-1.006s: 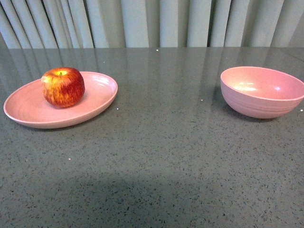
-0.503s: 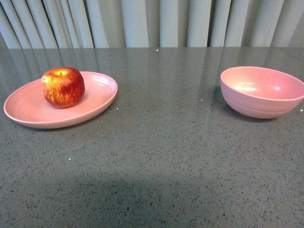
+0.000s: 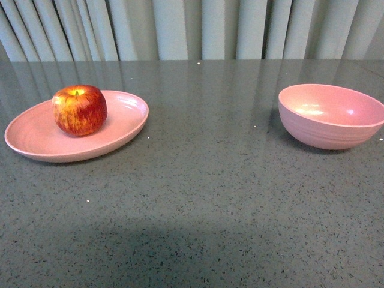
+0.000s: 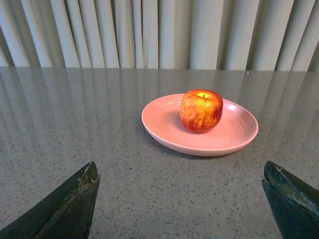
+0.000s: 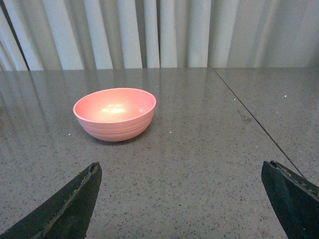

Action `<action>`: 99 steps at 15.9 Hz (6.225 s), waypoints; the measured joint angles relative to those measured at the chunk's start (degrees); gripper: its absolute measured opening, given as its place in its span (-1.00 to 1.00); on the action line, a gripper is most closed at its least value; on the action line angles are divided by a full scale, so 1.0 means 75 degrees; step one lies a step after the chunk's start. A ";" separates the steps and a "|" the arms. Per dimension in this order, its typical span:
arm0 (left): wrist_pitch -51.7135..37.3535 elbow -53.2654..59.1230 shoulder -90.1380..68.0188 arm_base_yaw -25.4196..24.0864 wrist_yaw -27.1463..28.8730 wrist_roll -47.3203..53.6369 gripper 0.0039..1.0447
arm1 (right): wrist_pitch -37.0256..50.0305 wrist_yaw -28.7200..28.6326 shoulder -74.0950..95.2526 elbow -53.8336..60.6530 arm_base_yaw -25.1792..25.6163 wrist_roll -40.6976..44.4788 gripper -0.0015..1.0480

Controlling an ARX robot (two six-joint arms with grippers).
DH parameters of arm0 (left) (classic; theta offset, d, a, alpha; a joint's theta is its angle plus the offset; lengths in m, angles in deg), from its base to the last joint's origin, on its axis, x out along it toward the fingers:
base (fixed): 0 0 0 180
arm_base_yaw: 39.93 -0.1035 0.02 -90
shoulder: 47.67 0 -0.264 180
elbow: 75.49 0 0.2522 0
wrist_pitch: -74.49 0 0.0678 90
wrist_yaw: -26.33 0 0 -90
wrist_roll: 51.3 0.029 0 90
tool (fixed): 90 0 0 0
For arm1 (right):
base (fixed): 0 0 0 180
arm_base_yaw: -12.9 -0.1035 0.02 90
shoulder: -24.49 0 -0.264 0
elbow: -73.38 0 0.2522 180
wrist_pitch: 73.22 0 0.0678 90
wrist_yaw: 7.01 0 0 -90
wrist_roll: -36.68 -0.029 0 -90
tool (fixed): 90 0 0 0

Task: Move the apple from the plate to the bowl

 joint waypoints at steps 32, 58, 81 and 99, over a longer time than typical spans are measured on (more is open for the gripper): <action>0.0000 0.0000 0.0000 0.0000 0.0000 0.0000 0.88 | 0.0443 -0.0618 1.1395 -0.7697 -0.0326 -0.0956 0.87; 0.0000 0.0000 0.0000 0.0000 0.0000 -0.0003 0.88 | -0.0548 0.0189 1.3630 -0.8801 -0.0656 -0.1154 -0.95; 0.0000 0.0000 0.0000 0.0000 0.0000 -0.0003 0.88 | -0.1172 0.0662 1.4953 -1.0783 -0.3503 -0.2314 -0.95; 0.0000 0.0000 0.0000 0.0000 0.0000 0.0000 0.88 | -0.1183 0.0790 1.5049 -1.0657 -0.3596 -0.2480 0.16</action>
